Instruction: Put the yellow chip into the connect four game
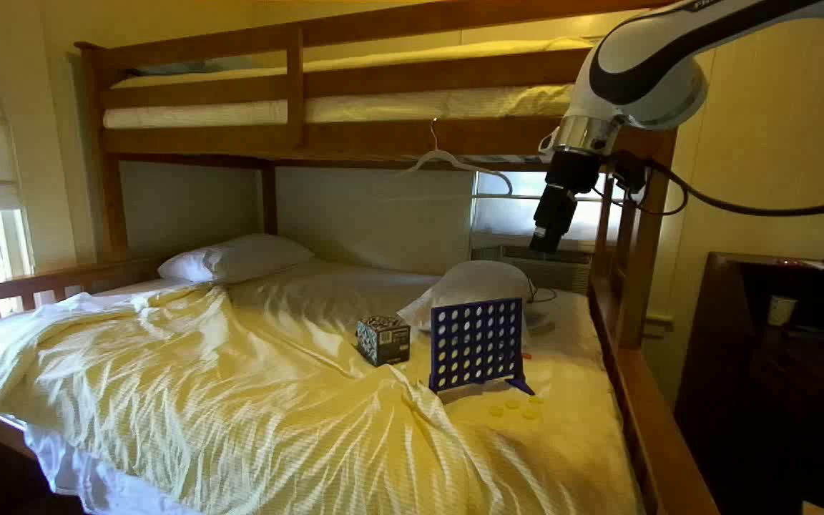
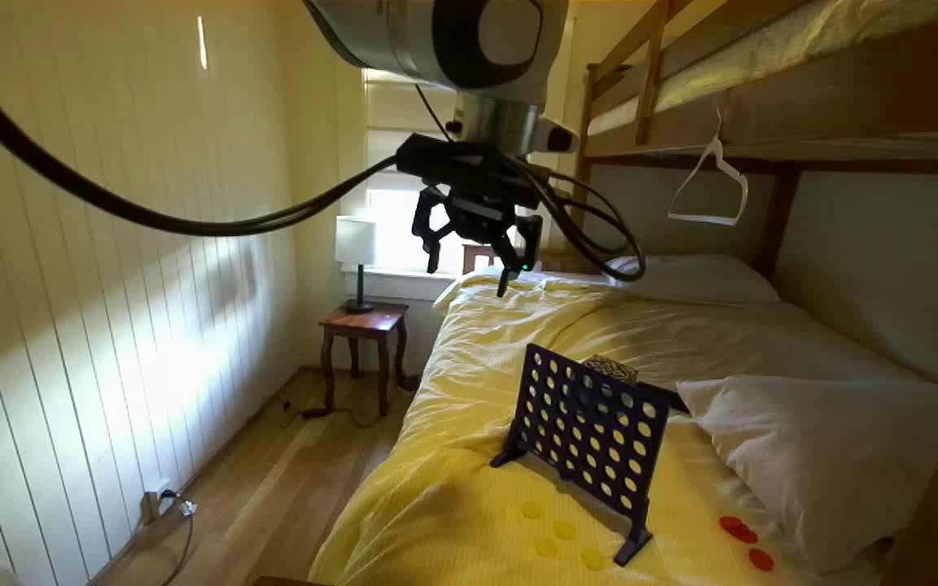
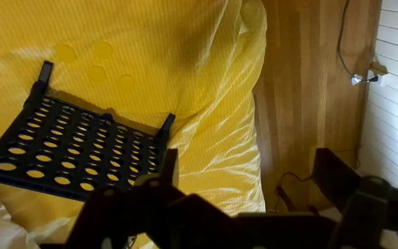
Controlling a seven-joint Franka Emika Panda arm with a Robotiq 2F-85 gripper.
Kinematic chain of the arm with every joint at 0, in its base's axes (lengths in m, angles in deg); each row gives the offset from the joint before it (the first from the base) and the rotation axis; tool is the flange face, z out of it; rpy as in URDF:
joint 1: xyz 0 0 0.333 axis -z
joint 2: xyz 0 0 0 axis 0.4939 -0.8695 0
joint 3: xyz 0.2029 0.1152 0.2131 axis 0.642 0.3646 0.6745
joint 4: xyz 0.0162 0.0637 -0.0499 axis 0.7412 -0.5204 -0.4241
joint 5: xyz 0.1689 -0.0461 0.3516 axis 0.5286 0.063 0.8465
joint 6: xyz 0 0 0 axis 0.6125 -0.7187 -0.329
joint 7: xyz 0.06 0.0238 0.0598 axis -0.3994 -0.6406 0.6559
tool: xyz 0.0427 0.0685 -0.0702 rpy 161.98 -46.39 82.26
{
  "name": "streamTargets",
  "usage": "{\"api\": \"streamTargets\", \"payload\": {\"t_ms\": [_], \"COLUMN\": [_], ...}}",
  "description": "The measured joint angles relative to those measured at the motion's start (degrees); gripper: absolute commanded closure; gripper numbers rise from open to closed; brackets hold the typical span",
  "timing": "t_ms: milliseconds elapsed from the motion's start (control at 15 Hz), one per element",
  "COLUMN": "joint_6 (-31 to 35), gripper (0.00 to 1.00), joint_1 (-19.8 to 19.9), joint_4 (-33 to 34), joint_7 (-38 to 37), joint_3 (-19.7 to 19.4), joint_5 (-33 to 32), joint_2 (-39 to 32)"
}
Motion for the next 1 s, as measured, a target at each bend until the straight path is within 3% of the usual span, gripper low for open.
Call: {"api": "streamTargets", "payload": {"t_ms": [733, 1000], "joint_6": [0.2, 3.7], "gripper": [0.0, 0.0], "joint_1": [0.7, 1.5], "joint_4": [0.0, -0.3], "joint_7": [-0.6, -4.2], "joint_3": [0.7, 2.5], "joint_5": [-0.1, -0.1], "joint_2": [-0.3, -3.4]}}
